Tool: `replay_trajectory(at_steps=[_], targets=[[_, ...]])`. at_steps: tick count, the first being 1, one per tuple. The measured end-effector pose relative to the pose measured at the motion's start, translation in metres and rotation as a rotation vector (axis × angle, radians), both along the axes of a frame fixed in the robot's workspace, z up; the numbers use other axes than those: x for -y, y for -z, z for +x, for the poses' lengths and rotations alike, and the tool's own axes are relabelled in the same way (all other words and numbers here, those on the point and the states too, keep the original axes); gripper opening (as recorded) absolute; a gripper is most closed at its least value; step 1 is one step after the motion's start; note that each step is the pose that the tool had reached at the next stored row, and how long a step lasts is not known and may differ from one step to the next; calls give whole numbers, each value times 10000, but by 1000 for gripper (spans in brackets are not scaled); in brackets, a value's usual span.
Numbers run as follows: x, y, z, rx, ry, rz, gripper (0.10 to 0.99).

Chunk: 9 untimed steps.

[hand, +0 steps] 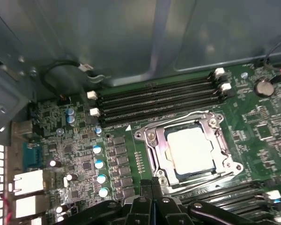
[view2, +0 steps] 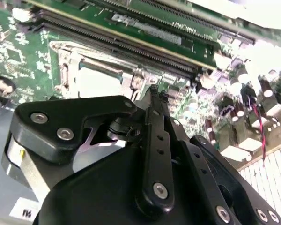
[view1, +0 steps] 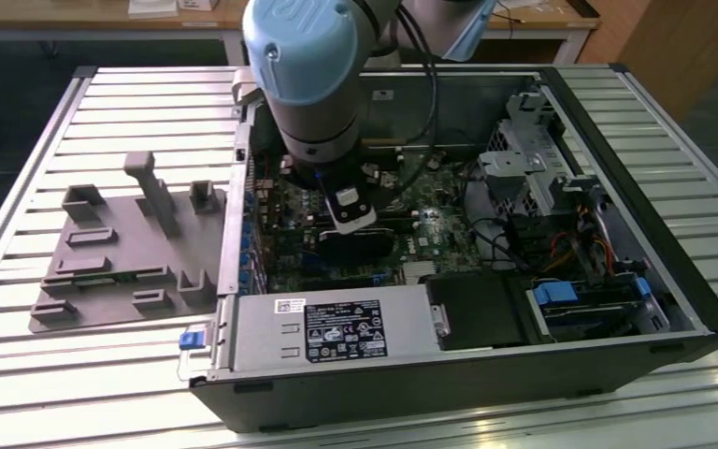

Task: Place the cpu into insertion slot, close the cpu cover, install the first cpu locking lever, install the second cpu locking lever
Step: 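Install the second cpu locking lever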

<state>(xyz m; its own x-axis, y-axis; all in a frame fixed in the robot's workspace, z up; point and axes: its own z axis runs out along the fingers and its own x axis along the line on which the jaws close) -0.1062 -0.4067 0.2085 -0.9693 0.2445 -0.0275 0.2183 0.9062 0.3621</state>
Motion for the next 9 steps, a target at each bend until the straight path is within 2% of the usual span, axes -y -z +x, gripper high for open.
replay_trajectory(at_steps=[4,5,7,9], targets=[[-1,-95,1,0,0,-43,102],[-1,-101,2,1,3,-130,102],[-1,-105,5,0,20,-384,102],[-1,-105,29,0,53,-499,102]])
